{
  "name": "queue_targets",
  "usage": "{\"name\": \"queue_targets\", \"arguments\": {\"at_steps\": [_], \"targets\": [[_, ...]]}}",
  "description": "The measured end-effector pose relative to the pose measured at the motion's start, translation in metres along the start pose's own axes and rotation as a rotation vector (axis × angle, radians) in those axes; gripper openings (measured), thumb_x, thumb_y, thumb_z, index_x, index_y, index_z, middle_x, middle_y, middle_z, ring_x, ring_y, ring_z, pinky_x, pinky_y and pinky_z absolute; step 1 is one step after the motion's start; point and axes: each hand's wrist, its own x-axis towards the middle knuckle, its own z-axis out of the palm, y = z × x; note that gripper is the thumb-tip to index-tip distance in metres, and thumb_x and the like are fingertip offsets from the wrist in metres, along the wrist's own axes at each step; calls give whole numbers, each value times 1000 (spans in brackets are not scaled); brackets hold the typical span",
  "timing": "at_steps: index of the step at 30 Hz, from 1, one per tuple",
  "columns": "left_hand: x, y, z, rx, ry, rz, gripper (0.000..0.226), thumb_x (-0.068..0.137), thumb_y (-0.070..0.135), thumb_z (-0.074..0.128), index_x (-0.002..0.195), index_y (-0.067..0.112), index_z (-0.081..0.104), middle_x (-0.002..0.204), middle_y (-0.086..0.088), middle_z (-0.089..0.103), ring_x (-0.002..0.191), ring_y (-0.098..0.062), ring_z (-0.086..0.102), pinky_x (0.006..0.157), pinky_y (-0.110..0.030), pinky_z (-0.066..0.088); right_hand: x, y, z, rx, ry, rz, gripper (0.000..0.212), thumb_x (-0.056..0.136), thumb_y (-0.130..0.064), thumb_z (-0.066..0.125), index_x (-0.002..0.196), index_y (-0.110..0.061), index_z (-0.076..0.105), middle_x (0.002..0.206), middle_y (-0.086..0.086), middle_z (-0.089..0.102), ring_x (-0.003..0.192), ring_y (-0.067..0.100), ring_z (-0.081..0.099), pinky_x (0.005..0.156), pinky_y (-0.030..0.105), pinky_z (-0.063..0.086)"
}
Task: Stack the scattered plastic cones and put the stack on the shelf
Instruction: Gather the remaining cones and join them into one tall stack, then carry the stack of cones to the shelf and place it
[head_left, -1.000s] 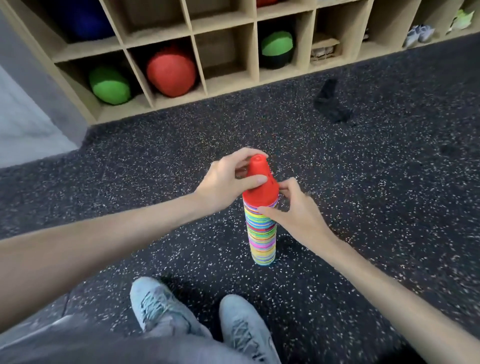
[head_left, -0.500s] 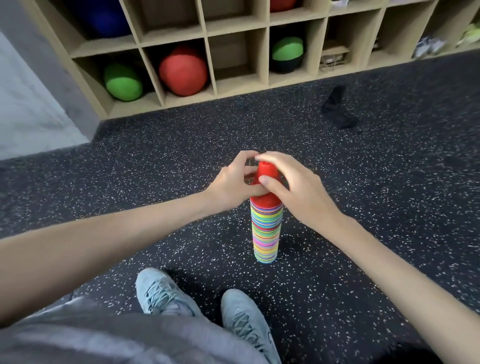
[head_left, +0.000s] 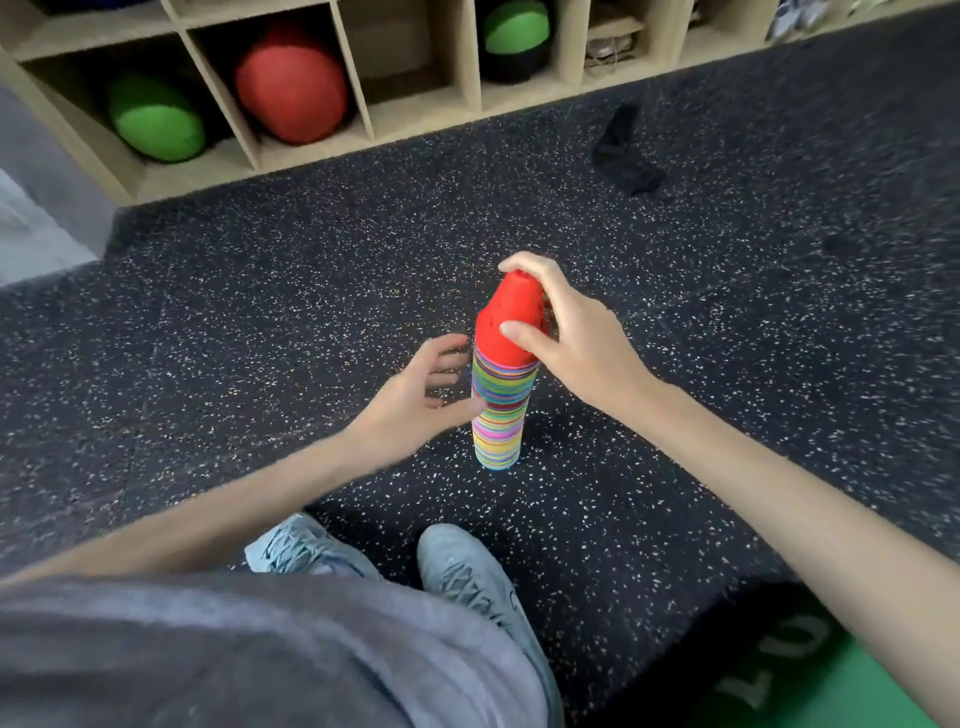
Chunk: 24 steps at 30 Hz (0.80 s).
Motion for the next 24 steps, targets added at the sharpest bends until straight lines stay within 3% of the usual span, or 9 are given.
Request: {"name": "queue_targets", "arguments": {"at_steps": [4,8,10,14,20,24], "targets": [[-8,-48,40,-124,127,-110,74,88,22,81,143,40,35,146,0,48,127,-18,55,99,-31,50,4,5,7,21,12,44,68,87,-35,76,138,-49,34,123,-24,54,87,-1,59,91,32,50],[10,-79,74,-125,218,-171,95,73,43,88,148,36,30,146,5,42,139,-23,45,113,-45,43,17,11,8,54,22,67,71,86,-31,78,139,-51,33,122,-31,53,90,-14,56,86,25,45],[28,-94,85,-158,288,-191,102,62,60,80,147,39,29,146,6,43,141,-17,43,117,-45,40,24,18,8,59,40,78,72,86,-29,78,138,-50,34,116,-30,56,88,-7,61,85,29,48],[53,-127,113,-255,324,-253,105,57,70,83,146,46,33,148,8,49,138,-12,49,116,-45,41,32,32,4,102,78,124,71,85,-26,79,136,-51,36,108,-11,64,87,21,68,89,48,54],[53,-134,134,-316,331,-227,73,64,40,87,128,45,53,123,14,69,113,2,65,97,-21,49,37,33,9,128,50,106,70,85,-29,78,135,-54,35,111,-9,63,93,24,68,92,53,52],[49,-149,140,-245,334,-258,84,65,39,91,139,32,53,128,15,67,117,1,61,100,-26,48,42,34,11,158,74,132,69,86,-29,77,135,-55,35,112,-9,65,94,23,68,94,53,52]]}}
